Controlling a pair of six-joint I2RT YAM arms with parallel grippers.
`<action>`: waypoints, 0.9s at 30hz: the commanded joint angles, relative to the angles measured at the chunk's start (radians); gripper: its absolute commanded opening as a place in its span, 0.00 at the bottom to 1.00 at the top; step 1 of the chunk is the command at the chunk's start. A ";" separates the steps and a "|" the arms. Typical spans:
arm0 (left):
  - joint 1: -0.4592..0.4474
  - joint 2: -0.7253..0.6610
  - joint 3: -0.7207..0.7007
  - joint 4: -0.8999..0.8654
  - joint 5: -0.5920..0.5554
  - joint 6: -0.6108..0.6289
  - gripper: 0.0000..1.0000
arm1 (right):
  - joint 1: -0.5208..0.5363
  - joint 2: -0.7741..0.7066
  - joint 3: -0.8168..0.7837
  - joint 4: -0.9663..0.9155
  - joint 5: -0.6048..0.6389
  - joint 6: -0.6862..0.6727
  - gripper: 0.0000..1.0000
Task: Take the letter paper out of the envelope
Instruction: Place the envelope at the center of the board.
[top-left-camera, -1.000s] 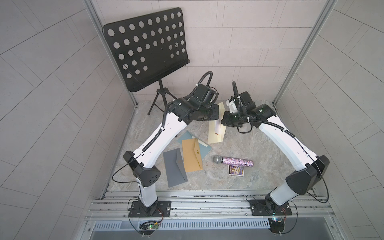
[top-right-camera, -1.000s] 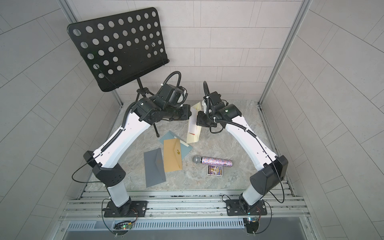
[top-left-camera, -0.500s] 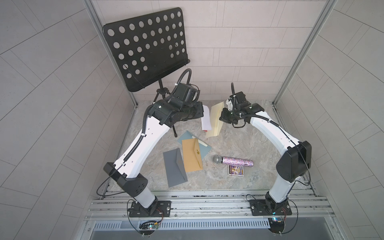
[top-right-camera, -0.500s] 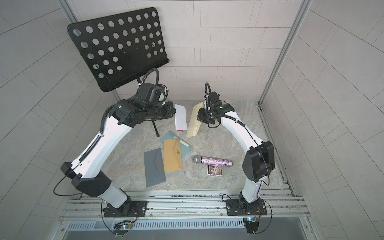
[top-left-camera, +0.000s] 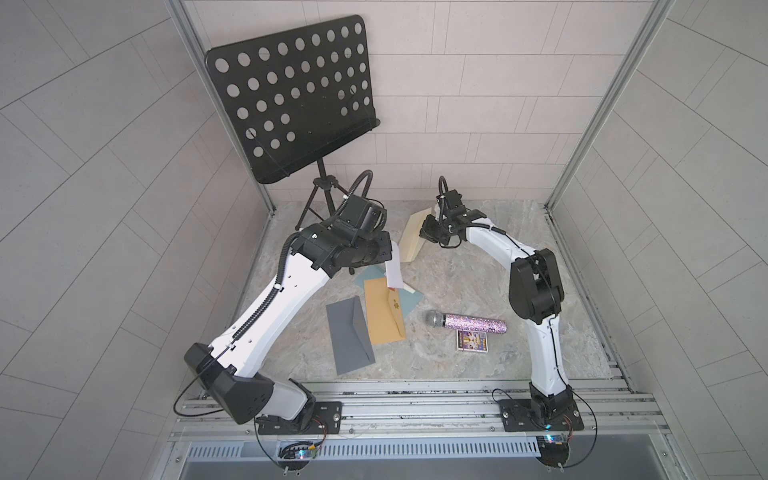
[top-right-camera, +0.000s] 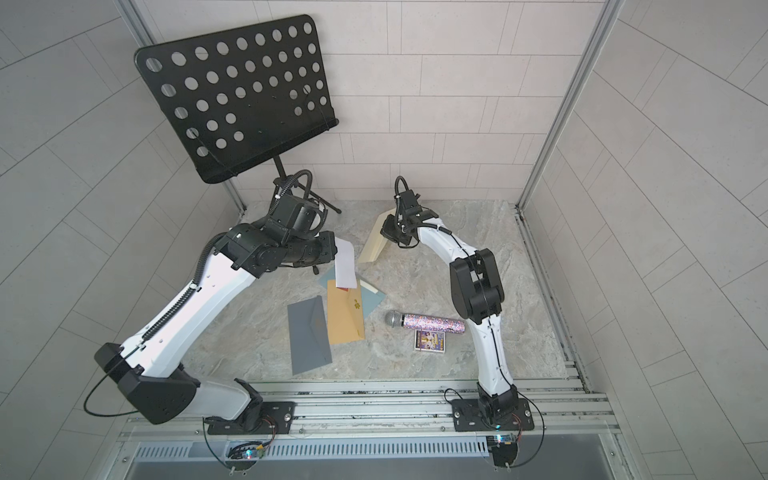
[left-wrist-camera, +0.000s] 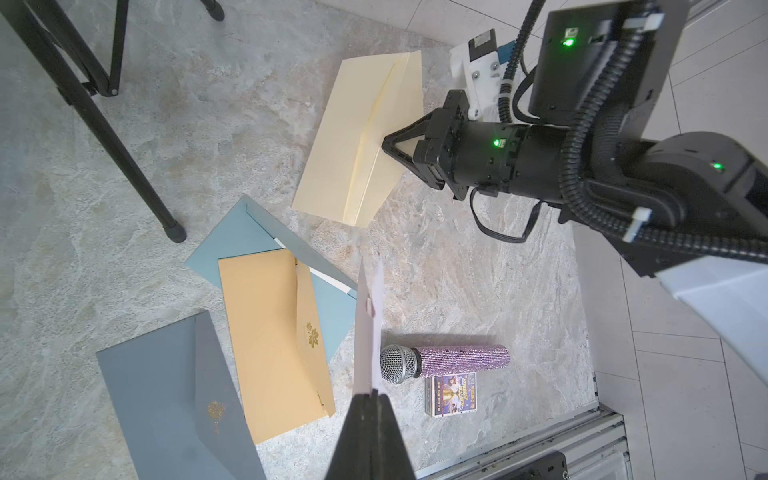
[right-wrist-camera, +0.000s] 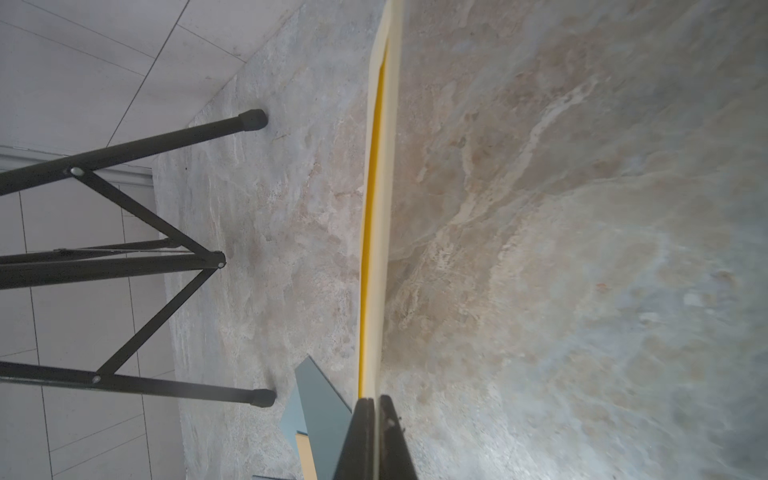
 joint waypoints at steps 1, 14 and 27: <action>0.018 -0.036 -0.026 0.002 -0.022 0.000 0.00 | -0.003 0.064 0.086 0.030 -0.020 0.056 0.00; 0.064 -0.011 -0.020 -0.003 0.015 0.021 0.00 | -0.019 0.216 0.410 -0.249 -0.076 0.011 0.76; 0.084 0.061 0.082 0.039 0.106 -0.058 0.00 | -0.036 -0.434 -0.192 0.007 -0.114 0.198 0.67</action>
